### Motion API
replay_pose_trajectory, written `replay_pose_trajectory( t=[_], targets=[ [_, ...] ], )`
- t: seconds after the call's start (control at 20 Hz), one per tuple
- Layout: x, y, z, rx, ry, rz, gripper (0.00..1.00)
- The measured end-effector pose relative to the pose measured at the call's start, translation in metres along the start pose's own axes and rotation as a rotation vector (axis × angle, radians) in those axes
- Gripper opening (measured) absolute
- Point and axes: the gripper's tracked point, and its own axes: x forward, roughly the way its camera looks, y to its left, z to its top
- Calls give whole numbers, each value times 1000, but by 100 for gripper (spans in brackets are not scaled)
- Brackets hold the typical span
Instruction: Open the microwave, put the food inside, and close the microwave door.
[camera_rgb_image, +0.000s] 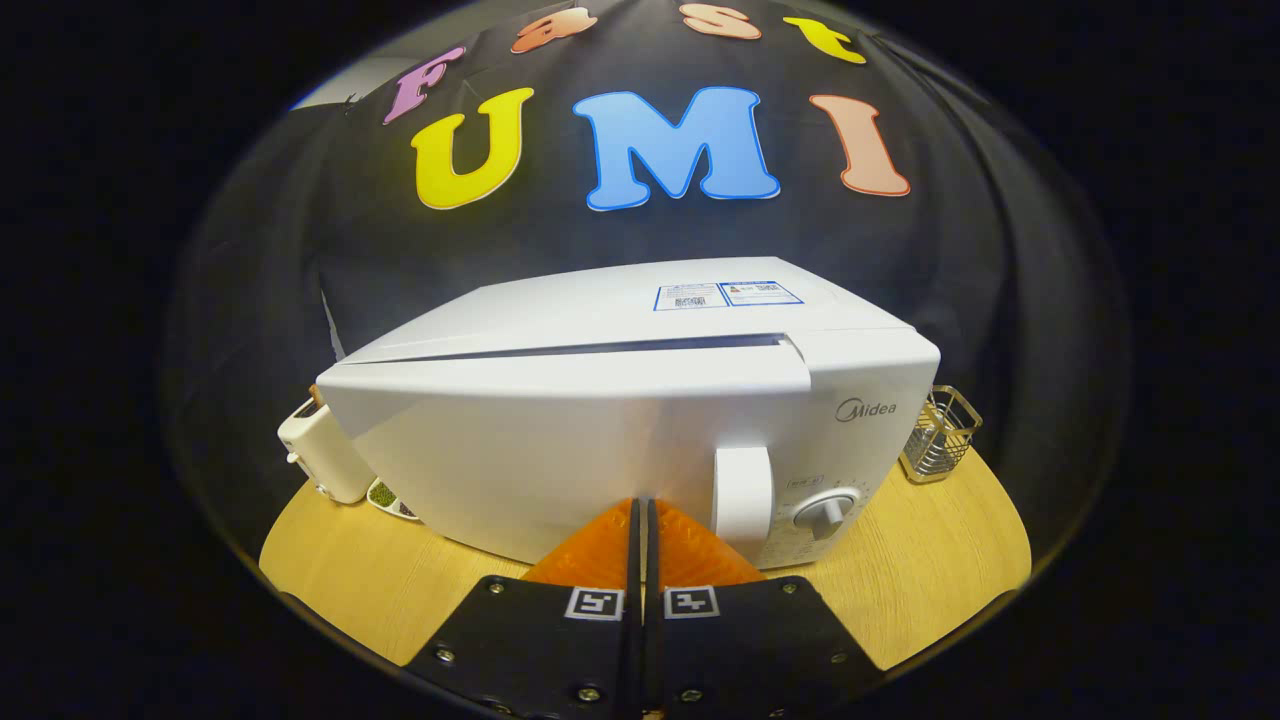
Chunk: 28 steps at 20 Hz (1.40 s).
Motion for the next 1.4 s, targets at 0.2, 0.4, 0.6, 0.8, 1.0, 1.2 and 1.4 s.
replay_pose_trajectory(
  t=[0.2, 0.4, 0.6, 0.8, 1.0, 1.2, 1.4],
  targets=[
    [3, 1, -1, -6, 5, 24, 1],
    [10, 0, 1, -17, 28, 2, 1],
    [-3, 6, 15, -51, -43, -2, 1],
    [-55, 24, 49, -139, -175, 27, 1],
    [-113, 42, 58, -185, -245, 77, 1],
    [-172, 42, 61, -188, -305, 114, 27],
    [-219, 43, 53, -145, -340, 111, 74]
  ],
)
